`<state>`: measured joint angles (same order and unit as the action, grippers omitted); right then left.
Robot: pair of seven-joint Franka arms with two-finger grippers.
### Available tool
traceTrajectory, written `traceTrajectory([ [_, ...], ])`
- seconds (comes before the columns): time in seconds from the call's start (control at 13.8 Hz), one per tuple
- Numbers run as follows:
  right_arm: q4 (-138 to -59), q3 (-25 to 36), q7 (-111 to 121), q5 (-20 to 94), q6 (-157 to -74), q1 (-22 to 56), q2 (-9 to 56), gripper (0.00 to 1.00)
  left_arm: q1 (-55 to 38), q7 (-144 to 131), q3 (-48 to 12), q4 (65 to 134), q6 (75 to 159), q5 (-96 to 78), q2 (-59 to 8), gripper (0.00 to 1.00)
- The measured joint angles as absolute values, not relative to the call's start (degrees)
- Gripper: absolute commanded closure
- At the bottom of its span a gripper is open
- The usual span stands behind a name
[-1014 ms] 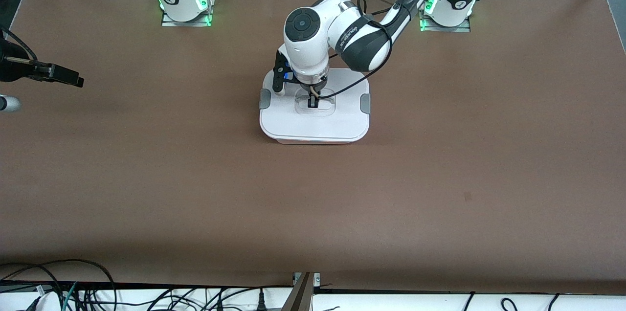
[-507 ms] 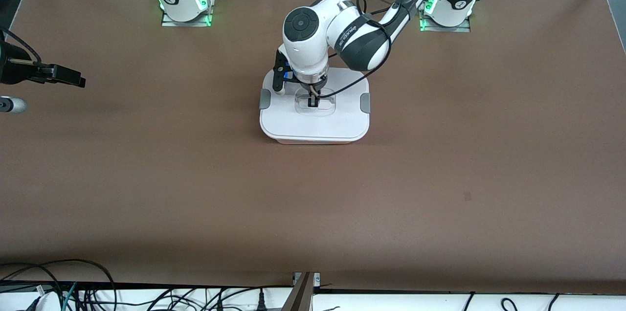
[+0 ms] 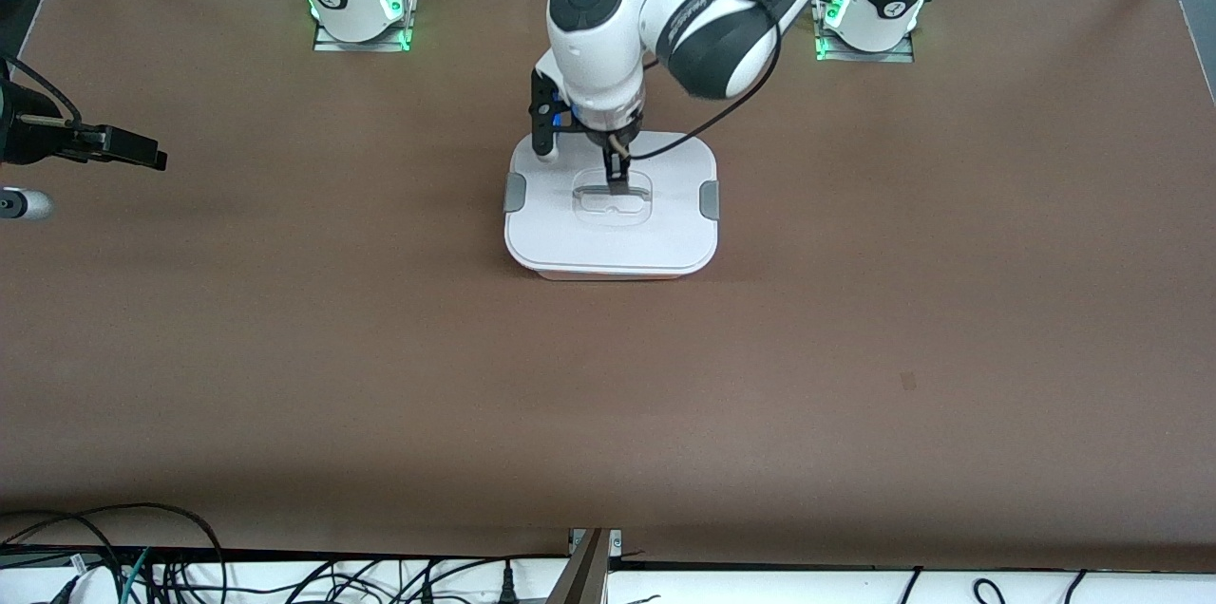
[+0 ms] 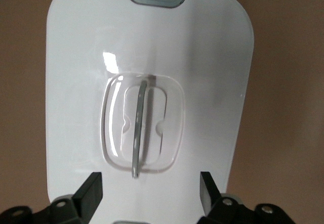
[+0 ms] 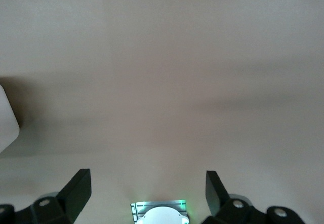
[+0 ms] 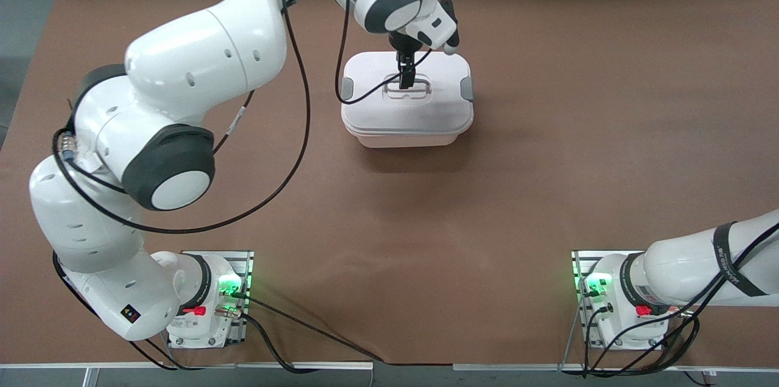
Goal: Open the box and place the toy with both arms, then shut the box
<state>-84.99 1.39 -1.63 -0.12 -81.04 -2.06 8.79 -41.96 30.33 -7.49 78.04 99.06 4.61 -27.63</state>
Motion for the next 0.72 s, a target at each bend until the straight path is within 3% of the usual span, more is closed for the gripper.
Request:
traceTrajectory([
  [0.36, -85.0, 1.4, -1.6, -0.1, -81.0, -2.0, 8.8, 0.00, -38.0, 9.2, -6.0, 77.9, 89.6, 4.7, -21.2, 0.00],
  [0.72, -85.0, 1.3, -1.6, -0.1, -81.1, -2.0, 8.8, 0.00, -25.2, 4.0, -5.6, 75.9, 84.8, 4.9, -16.8, 0.00],
])
